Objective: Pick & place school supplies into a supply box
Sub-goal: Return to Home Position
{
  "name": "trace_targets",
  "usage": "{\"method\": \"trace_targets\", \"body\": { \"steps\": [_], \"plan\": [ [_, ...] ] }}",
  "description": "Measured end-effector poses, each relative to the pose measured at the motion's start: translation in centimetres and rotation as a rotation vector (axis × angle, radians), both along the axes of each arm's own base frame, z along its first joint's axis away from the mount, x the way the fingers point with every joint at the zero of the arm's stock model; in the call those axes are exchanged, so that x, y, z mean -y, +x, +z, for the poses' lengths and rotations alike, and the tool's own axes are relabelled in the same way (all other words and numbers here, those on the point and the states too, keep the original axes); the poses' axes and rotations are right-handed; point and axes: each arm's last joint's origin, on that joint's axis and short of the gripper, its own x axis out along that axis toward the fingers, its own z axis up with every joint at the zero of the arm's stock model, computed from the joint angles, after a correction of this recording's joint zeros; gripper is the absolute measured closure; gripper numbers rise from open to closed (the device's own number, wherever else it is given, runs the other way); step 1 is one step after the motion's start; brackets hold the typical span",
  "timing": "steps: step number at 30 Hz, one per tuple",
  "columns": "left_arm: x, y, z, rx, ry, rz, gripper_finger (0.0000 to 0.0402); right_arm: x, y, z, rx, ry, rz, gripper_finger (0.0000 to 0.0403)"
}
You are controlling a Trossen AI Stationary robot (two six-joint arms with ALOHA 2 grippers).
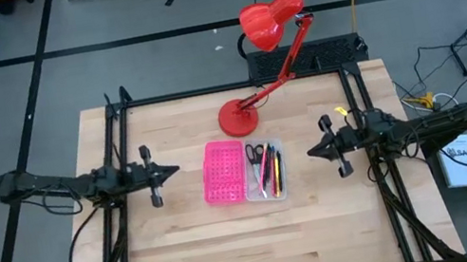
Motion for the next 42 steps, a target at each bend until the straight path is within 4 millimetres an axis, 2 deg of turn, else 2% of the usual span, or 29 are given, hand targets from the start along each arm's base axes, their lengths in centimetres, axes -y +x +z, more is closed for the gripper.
{"method": "trace_targets", "body": {
  "steps": [7, 18, 29, 34, 42],
  "plan": [
    [0.6, -0.2, 1.1, 0.109, 0.072, -0.091, 0.0400, -0.1, -0.1, 0.5, 0.044, 0.017, 0.029, 0.0403],
    [2.0, -0.8, 1.1, 0.094, 0.168, -0.080, 0.0399, -0.1, -0.9, 0.4, 0.033, -0.004, 0.019, 0.0403],
    [2.2, -1.0, 1.0, 0.080, 0.141, -0.037, 0.0397, -0.4, -1.4, 0.7, 0.049, 0.035, 0.050, 0.0403],
    [2.3, -1.0, 1.0, 0.086, 0.131, -0.048, 0.0398, -0.7, -1.8, 1.5, 0.136, 0.032, 0.073, 0.0403],
    [2.7, -1.3, 0.8, 0.063, 0.122, -0.008, 0.0397, -0.6, -2.6, 1.3, 0.124, 0.035, 0.045, 0.0403]
  ]
}}
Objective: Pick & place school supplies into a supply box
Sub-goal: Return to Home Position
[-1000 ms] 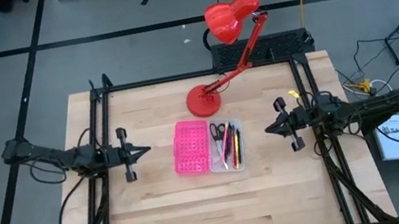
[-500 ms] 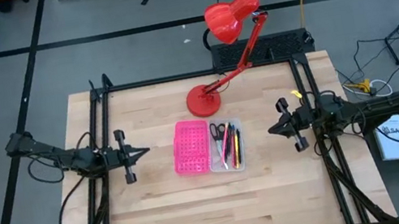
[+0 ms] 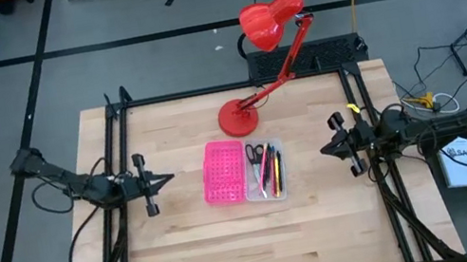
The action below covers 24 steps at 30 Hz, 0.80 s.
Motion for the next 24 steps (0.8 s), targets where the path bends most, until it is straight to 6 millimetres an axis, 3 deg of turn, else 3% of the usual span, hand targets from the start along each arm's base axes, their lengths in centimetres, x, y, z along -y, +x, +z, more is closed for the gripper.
{"method": "trace_targets", "body": {
  "steps": [24],
  "plan": [
    [1.3, -0.8, 0.1, -0.002, 0.010, -0.020, 0.0397, 0.0, -1.1, -0.4, -0.013, 0.014, -0.021, 0.0403]
  ]
}}
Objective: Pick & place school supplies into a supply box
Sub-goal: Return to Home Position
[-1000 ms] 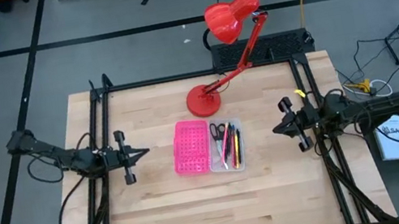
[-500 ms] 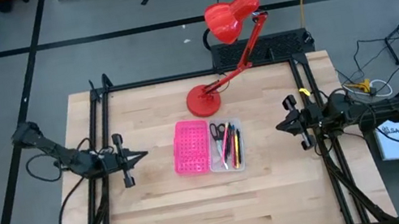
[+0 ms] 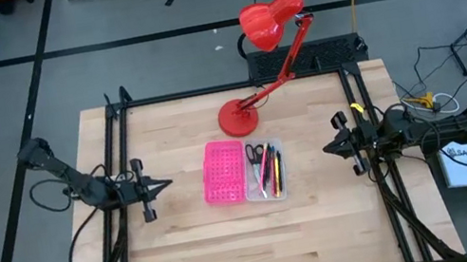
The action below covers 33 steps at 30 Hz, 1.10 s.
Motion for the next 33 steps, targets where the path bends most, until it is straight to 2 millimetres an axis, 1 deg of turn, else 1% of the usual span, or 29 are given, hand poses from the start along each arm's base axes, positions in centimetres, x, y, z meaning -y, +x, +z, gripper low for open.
{"method": "trace_targets", "body": {
  "steps": [6, 10, 33],
  "plan": [
    [0.06, 0.01, -0.18, -0.014, 0.003, -0.010, 0.0371, 0.00, 0.03, -0.04, -0.004, -0.005, 0.000, 0.0403],
    [0.06, 0.02, -0.17, -0.014, 0.002, -0.010, 0.0361, -0.01, 0.03, -0.03, -0.003, -0.005, 0.001, 0.0403],
    [0.08, 0.01, -0.07, -0.006, -0.005, -0.016, 0.0360, -0.01, 0.02, 0.01, -0.002, -0.004, 0.001, 0.0403]
  ]
}}
